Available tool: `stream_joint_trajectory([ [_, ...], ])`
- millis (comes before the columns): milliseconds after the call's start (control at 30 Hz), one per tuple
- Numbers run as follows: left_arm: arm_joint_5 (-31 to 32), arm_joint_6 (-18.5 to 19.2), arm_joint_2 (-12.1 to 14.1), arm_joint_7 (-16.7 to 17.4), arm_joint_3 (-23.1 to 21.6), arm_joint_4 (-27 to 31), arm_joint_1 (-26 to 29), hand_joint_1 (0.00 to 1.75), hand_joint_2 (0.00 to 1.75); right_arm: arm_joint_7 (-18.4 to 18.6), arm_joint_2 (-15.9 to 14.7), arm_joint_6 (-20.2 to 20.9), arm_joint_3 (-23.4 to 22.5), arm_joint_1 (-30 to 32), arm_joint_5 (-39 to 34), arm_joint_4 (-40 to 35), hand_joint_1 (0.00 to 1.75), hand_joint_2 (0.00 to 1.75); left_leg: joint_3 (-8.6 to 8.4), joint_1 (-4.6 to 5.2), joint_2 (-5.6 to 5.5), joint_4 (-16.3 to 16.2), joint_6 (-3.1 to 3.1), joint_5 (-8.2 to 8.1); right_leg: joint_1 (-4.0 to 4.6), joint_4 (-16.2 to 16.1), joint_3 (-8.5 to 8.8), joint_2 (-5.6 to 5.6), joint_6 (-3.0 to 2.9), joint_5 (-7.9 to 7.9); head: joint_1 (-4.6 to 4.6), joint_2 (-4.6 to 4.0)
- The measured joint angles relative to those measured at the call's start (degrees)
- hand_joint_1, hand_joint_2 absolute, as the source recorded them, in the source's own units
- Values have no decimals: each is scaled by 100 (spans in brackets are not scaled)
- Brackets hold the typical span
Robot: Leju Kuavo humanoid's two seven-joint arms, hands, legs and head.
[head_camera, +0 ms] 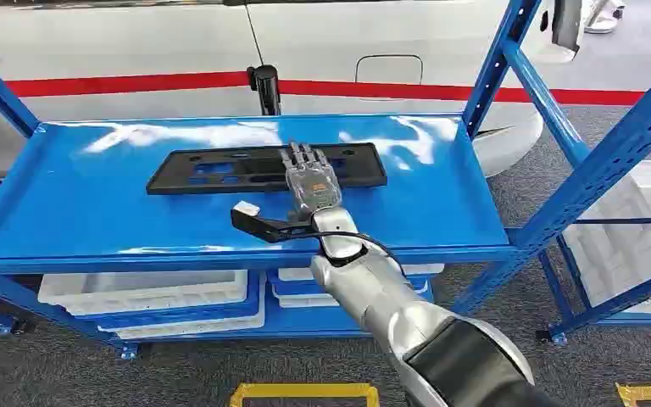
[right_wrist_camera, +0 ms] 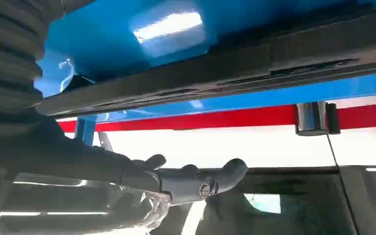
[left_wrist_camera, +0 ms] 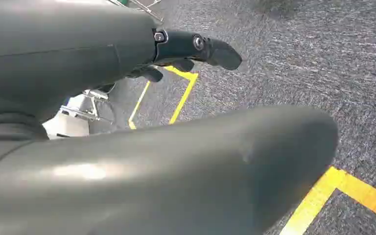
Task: Take the parts from the cabinet and place them on the table.
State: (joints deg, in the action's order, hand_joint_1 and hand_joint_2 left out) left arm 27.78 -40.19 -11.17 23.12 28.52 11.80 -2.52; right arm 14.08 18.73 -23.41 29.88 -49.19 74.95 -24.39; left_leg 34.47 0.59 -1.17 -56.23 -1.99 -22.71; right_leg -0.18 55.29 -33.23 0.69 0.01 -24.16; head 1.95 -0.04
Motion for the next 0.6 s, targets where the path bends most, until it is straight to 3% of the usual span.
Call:
stream_joint_trajectory([
  [200, 237, 0, -11, 26, 287, 2, -3, 0, 0, 50, -9, -92, -98, -5, 61, 41, 0, 175, 0, -1, 3, 0, 0, 0, 1, 0, 0, 0, 0, 0, -2, 0],
  [233, 287, 0, -13, 46, 322, 2, -4, 0, 0, 59, -9, -107, -105, -5, 70, 44, 14, 175, 0, -1, 4, 0, 0, 0, 1, 0, -1, 0, 0, 0, 0, 0],
  [300, 352, 0, -13, 79, 398, 5, -9, 0, 0, 85, -11, -127, -133, -5, 114, 44, 103, 175, -1, -1, 4, 0, 0, 0, 1, 0, 0, 0, 0, 0, 0, 0],
  [333, 390, 0, -13, 96, 422, 5, -11, 0, 0, 105, -11, -140, -138, -5, 133, 44, 124, 175, -1, -1, 4, 0, 0, 0, 1, 0, -1, 0, 0, 0, 0, 0],
  [467, 562, 0, -31, 147, 549, 13, -18, 0, 0, 116, -26, -170, -227, -2, 92, 44, 154, 175, 0, 0, 4, 0, 0, 0, 0, 0, 0, 0, 0, 0, 0, 0],
  [600, 726, 0, -44, 142, 708, 24, -23, 0, 0, 205, -70, -175, -282, 2, 221, 44, 166, 175, -1, 0, 3, 0, 0, 0, 0, 0, 0, 0, 0, 0, -2, 0],
])
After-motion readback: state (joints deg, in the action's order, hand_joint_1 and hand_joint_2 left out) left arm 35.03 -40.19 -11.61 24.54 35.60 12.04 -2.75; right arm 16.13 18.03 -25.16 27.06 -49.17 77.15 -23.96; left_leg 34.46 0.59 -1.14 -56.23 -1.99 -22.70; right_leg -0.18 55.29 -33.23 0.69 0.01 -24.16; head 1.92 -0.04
